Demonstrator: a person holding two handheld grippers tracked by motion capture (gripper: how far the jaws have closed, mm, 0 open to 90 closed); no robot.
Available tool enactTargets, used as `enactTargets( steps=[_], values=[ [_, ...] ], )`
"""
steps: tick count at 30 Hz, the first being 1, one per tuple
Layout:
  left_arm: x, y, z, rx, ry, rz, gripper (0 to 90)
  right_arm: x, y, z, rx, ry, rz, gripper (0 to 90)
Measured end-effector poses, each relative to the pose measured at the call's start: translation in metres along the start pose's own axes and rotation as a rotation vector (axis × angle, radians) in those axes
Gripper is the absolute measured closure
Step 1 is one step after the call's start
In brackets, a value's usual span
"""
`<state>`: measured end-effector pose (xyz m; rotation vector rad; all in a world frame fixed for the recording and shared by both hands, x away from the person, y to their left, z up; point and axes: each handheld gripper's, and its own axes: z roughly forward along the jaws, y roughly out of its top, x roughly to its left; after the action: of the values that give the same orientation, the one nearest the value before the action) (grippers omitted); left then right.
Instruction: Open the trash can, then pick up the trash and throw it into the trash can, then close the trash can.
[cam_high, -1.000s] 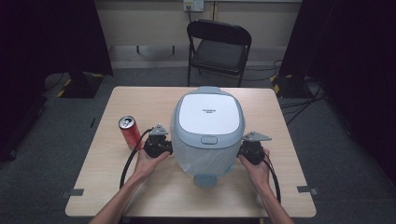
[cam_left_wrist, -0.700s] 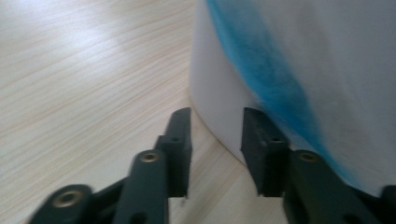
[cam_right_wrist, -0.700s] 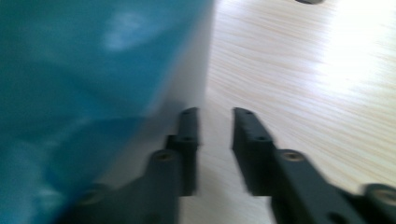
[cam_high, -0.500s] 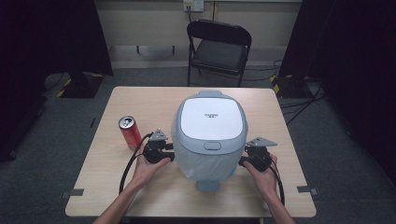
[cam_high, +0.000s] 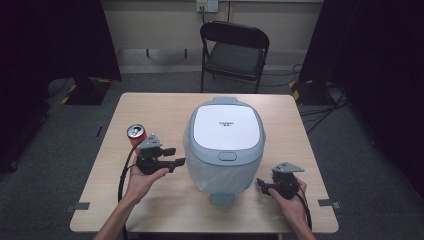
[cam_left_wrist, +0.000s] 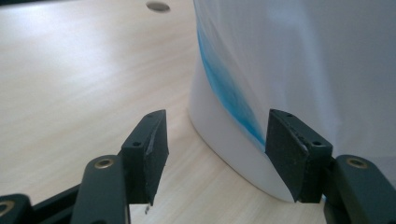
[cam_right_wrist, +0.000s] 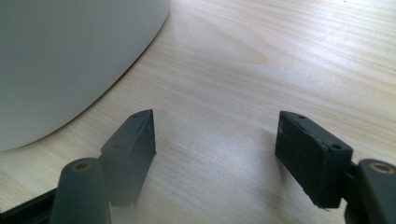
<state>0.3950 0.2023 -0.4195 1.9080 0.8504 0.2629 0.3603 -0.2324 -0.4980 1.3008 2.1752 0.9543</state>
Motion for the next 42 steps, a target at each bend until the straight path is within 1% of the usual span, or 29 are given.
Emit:
enactTargets(
  steps=[2, 3, 4, 5, 6, 7, 8, 9, 10, 11, 12, 14, 15, 17, 18, 19, 20, 21, 23, 25, 27, 28, 30, 32, 34, 35, 38, 40, 42],
  values=[
    [0.002, 0.004, -0.011, -0.030, 0.000, -0.014, 39.0, 0.000, -0.002, 0.000, -0.016, -0.001, 0.000, 27.6],
    [0.002, 0.004, -0.011, -0.030, 0.000, -0.014, 39.0, 0.000, -0.002, 0.000, -0.016, -0.001, 0.000, 27.6],
    [0.003, 0.010, -0.022, -0.048, -0.011, -0.005, 39.0, 0.000, -0.002, 0.000, -0.018, -0.002, -0.004, 27.6],
    [0.003, 0.010, -0.022, -0.048, -0.011, -0.005, 39.1, 0.000, -0.002, 0.000, -0.018, -0.002, -0.004, 27.6],
    [0.000, 0.016, -0.033, -0.078, -0.033, 0.001, 39.3, 0.000, -0.002, 0.000, -0.019, -0.002, -0.004, 27.6],
    [-0.004, 0.021, -0.040, -0.090, -0.047, 0.011, 39.7, 0.000, -0.002, 0.000, -0.019, -0.002, -0.004, 27.6],
    [-0.006, 0.024, -0.044, -0.102, -0.046, 0.026, 40.8, 0.000, -0.002, 0.000, -0.019, -0.002, -0.004, 27.6],
    [-0.006, 0.024, -0.044, -0.102, -0.046, 0.026, 43.1, 0.000, -0.002, 0.000, -0.019, -0.002, -0.003, 27.6],
    [-0.012, 0.028, -0.051, -0.148, -0.051, 0.042, 43.1, 0.000, -0.002, 0.000, -0.019, -0.002, -0.003, 27.6],
    [-0.016, 0.032, -0.056, -0.173, -0.059, 0.049, 47.3, 0.000, -0.002, 0.000, -0.019, -0.002, -0.004, 27.6],
    [-0.023, 0.040, -0.064, -0.194, -0.063, 0.073, 48.2, 0.000, -0.002, 0.000, -0.019, -0.002, -0.003, 27.6],
    [-0.029, 0.046, -0.069, -0.219, -0.090, 0.083, 49.4, -0.001, -0.002, 0.000, -0.019, -0.002, -0.004, 27.6],
    [-0.033, 0.049, -0.071, -0.227, -0.109, 0.091, 51.9, 0.000, -0.002, 0.000, -0.016, 0.000, 0.000, 27.6],
    [-0.037, 0.052, -0.072, -0.237, -0.115, 0.100, 57.0, -0.001, -0.002, 0.000, -0.019, -0.002, -0.004, 27.6],
    [-0.044, 0.057, -0.074, -0.254, -0.155, 0.103, 59.4, 0.000, -0.002, 0.000, -0.016, 0.000, 0.001, 27.5],
    [-0.044, 0.057, -0.074, -0.254, -0.155, 0.103, 60.6, 0.000, -0.002, 0.000, -0.016, 0.000, 0.001, 27.6],
    [-0.051, 0.064, -0.074, -0.275, -0.186, 0.119, 63.5, 0.000, -0.002, 0.000, -0.016, 0.000, 0.001, 27.5],
    [-0.051, 0.064, -0.074, -0.275, -0.186, 0.119, 65.4, 0.000, -0.002, 0.000, -0.016, 0.000, 0.001, 27.5],
    [-0.060, 0.073, -0.074, -0.282, -0.219, 0.154, 69.0, 0.000, -0.002, 0.000, -0.016, 0.000, 0.002, 27.5],
    [-0.068, 0.081, -0.072, -0.286, -0.247, 0.173, 73.1, 0.000, -0.002, 0.000, -0.016, 0.001, 0.002, 27.5],
    [-0.077, 0.087, -0.069, -0.306, -0.274, 0.192, 79.4, 0.000, -0.002, 0.000, -0.015, 0.001, 0.002, 27.3],
    [-0.080, 0.089, -0.068, -0.312, -0.296, 0.191, 83.5, 0.000, -0.002, 0.000, -0.015, 0.001, 0.002, 27.2],
    [-0.089, 0.096, -0.061, -0.308, -0.328, 0.208, 89.9, 0.000, -0.002, 0.000, -0.014, 0.002, 0.001, 27.0],
    [-0.097, 0.101, -0.051, -0.282, -0.367, 0.215, 90.0, 0.000, -0.002, 0.000, -0.015, 0.002, 0.002, 27.0],
    [-0.105, 0.105, -0.043, -0.252, -0.377, 0.238, 90.0, 0.000, -0.002, 0.000, -0.014, 0.002, 0.001, 27.0],
    [-0.111, 0.107, -0.037, -0.235, -0.393, 0.245, 90.0, 0.000, -0.002, 0.000, -0.014, 0.002, 0.001, 26.9],
    [-0.122, 0.111, -0.024, -0.179, -0.406, 0.286, 90.0, 0.000, -0.002, 0.000, -0.015, 0.002, 0.001, 26.9],
    [-0.126, 0.113, -0.017, -0.158, -0.399, 0.296, 90.0, 0.000, -0.002, 0.000, -0.014, 0.003, 0.001, 27.0],
    [-0.128, 0.114, -0.013, -0.150, -0.413, 0.294, 90.0, 0.000, -0.002, 0.000, -0.014, 0.003, 0.001, 27.0]
  ],
)
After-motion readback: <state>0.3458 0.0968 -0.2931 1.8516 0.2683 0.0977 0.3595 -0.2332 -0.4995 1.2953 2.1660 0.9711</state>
